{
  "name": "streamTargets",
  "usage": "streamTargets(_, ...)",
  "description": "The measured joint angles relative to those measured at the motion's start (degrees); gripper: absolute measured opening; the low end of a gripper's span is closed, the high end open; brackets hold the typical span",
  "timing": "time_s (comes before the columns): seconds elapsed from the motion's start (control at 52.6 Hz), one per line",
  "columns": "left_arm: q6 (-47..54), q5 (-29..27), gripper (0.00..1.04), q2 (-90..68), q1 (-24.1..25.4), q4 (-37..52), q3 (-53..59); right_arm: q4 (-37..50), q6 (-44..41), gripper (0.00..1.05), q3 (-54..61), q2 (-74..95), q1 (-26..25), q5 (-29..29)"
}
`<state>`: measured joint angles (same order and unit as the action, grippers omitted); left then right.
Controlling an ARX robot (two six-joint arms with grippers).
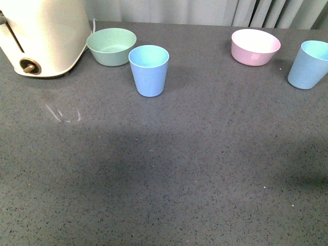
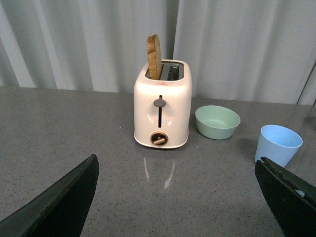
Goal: Stack blue cups with both arms
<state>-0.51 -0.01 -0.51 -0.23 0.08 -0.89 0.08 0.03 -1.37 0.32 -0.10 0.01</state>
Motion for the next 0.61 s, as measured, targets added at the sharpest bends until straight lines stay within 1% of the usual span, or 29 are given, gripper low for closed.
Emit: streamTargets(0.609,0.0,0.0,0.96,0.0,0.0,0.0,0.0,0.0,0.0,0.96,0.0,0.0,0.0,0.0)
